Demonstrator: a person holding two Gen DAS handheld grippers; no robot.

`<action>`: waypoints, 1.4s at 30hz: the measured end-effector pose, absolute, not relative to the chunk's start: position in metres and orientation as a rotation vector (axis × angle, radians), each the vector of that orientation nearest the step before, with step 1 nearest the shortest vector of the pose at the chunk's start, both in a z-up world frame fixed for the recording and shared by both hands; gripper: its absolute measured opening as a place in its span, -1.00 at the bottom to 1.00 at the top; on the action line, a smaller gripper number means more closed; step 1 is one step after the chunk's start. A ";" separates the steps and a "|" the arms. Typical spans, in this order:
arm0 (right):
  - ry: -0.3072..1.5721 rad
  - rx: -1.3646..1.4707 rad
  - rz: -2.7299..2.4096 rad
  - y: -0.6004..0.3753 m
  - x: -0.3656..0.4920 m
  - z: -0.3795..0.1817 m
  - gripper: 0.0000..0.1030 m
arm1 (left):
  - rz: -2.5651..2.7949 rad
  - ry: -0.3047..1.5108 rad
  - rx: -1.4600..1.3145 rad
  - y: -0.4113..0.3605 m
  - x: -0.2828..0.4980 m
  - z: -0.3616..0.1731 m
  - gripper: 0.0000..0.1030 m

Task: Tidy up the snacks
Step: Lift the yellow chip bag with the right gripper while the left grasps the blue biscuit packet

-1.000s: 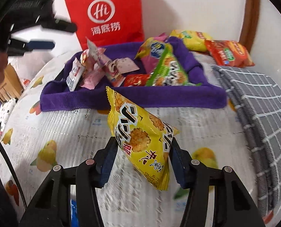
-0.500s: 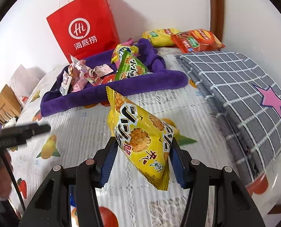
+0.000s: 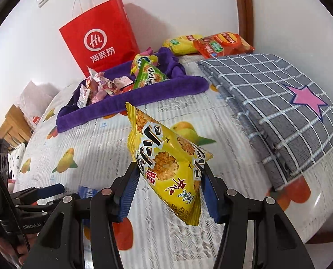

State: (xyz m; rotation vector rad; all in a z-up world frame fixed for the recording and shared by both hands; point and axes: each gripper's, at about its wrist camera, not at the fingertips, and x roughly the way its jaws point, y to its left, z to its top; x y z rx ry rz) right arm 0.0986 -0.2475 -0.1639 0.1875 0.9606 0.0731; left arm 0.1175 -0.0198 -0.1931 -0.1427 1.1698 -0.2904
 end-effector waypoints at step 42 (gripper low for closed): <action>0.861 0.165 0.080 -0.246 0.106 -0.116 0.05 | -0.136 1.035 -0.026 -0.016 0.134 -0.163 -0.21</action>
